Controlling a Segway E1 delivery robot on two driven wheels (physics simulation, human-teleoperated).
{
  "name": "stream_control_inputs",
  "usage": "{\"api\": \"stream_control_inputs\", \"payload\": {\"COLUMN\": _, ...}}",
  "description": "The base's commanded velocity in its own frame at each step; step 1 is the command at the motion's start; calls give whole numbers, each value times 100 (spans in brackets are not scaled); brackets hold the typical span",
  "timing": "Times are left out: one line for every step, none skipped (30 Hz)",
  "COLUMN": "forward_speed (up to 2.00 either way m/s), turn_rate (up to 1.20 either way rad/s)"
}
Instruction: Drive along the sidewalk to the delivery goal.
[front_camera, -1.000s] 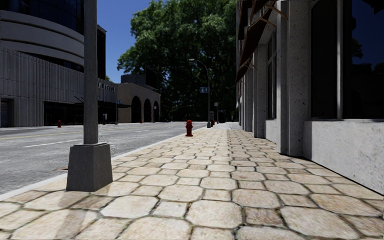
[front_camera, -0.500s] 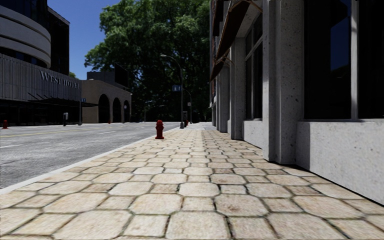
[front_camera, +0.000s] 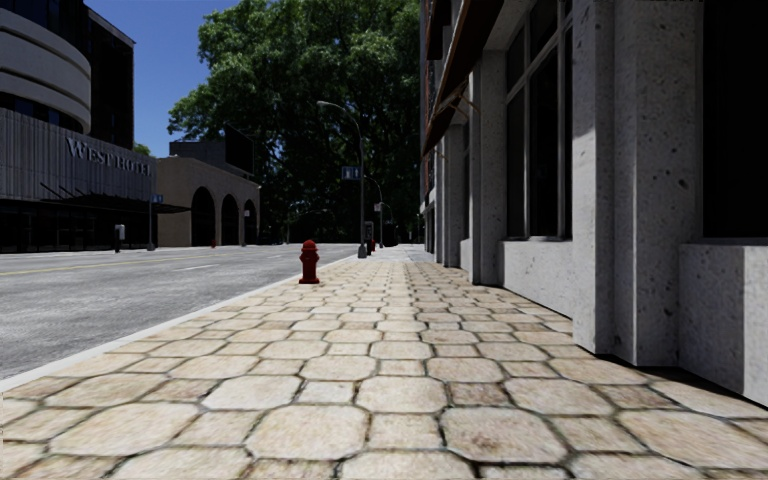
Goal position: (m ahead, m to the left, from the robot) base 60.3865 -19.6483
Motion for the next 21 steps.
{"api": "stream_control_inputs", "payload": {"forward_speed": 200, "turn_rate": -33}}
{"api": "stream_control_inputs", "payload": {"forward_speed": 200, "turn_rate": -33}}
{"api": "stream_control_inputs", "payload": {"forward_speed": 200, "turn_rate": -38}}
{"api": "stream_control_inputs", "payload": {"forward_speed": 200, "turn_rate": -39}}
{"api": "stream_control_inputs", "payload": {"forward_speed": 200, "turn_rate": -39}}
{"api": "stream_control_inputs", "payload": {"forward_speed": 200, "turn_rate": -39}}
{"api": "stream_control_inputs", "payload": {"forward_speed": 200, "turn_rate": -39}}
{"api": "stream_control_inputs", "payload": {"forward_speed": 200, "turn_rate": -35}}
{"api": "stream_control_inputs", "payload": {"forward_speed": 200, "turn_rate": 0}}
{"api": "stream_control_inputs", "payload": {"forward_speed": 200, "turn_rate": 0}}
{"api": "stream_control_inputs", "payload": {"forward_speed": 200, "turn_rate": 0}}
{"api": "stream_control_inputs", "payload": {"forward_speed": 200, "turn_rate": 0}}
{"api": "stream_control_inputs", "payload": {"forward_speed": 200, "turn_rate": 0}}
{"api": "stream_control_inputs", "payload": {"forward_speed": 200, "turn_rate": 0}}
{"api": "stream_control_inputs", "payload": {"forward_speed": 200, "turn_rate": 0}}
{"api": "stream_control_inputs", "payload": {"forward_speed": 200, "turn_rate": 0}}
{"api": "stream_control_inputs", "payload": {"forward_speed": 200, "turn_rate": 0}}
{"api": "stream_control_inputs", "payload": {"forward_speed": 200, "turn_rate": 0}}
{"api": "stream_control_inputs", "payload": {"forward_speed": 196, "turn_rate": 0}}
{"api": "stream_control_inputs", "payload": {"forward_speed": 182, "turn_rate": -2}}
{"api": "stream_control_inputs", "payload": {"forward_speed": 182, "turn_rate": -2}}
